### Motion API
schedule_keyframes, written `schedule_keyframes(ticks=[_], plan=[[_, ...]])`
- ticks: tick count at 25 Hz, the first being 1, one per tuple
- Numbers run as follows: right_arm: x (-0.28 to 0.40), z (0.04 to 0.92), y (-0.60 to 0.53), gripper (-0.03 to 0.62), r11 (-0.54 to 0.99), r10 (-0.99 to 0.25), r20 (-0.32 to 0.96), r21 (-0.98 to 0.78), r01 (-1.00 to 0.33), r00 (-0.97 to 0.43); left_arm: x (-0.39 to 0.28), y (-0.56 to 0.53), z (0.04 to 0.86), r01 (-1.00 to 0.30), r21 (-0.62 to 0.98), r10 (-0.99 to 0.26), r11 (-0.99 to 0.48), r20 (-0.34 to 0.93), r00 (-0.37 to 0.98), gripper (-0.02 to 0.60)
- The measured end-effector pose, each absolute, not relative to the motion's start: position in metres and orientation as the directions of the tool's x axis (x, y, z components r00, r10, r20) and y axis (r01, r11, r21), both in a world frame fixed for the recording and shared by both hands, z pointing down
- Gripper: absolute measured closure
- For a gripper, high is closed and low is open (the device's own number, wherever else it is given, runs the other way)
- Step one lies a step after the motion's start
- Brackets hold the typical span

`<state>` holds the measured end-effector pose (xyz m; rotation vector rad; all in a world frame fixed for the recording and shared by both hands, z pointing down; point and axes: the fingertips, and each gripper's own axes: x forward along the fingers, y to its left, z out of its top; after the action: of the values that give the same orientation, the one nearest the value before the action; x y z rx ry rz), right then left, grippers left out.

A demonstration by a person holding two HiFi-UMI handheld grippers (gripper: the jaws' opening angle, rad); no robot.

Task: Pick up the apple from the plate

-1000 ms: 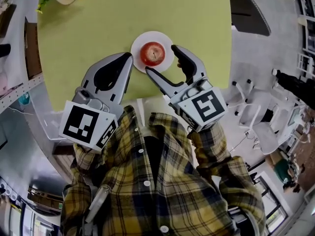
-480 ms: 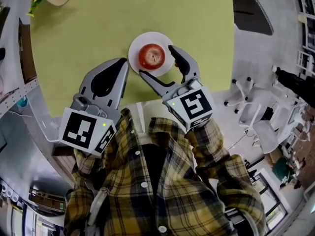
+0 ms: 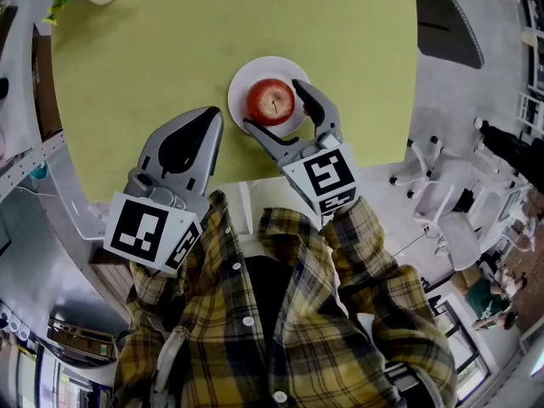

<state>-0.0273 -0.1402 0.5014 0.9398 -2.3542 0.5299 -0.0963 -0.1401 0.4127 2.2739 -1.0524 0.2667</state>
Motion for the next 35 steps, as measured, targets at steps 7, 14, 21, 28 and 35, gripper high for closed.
schedule_keyframes(ticks=[7,14,21,28,35], plan=[[-0.032,0.512,-0.141,0.201,0.685,-0.488,0.621,-0.163,-0.71,-0.614,-0.098,-0.138,0.421,-0.747,0.453,-0.617,-0.487,0.427,0.661,0.583],[-0.03,0.515,-0.141,0.201,0.686,-0.489,0.627,-0.153,-0.711,-0.607,-0.097,-0.138,0.423,-0.748,0.456,-0.616,-0.482,0.43,0.66,0.583],[-0.032,0.517,-0.141,0.201,0.676,-0.486,0.638,-0.159,-0.72,-0.597,-0.099,-0.137,0.424,-0.746,0.459,-0.616,-0.482,0.428,0.661,0.583],[-0.032,0.518,-0.142,0.201,0.665,-0.487,0.647,-0.161,-0.729,-0.587,-0.1,-0.139,0.422,-0.745,0.459,-0.62,-0.483,0.422,0.662,0.583],[-0.029,0.497,-0.146,0.201,0.65,-0.502,0.628,-0.18,-0.738,-0.595,-0.098,-0.143,0.406,-0.741,0.449,-0.629,-0.5,0.4,0.667,0.583]])
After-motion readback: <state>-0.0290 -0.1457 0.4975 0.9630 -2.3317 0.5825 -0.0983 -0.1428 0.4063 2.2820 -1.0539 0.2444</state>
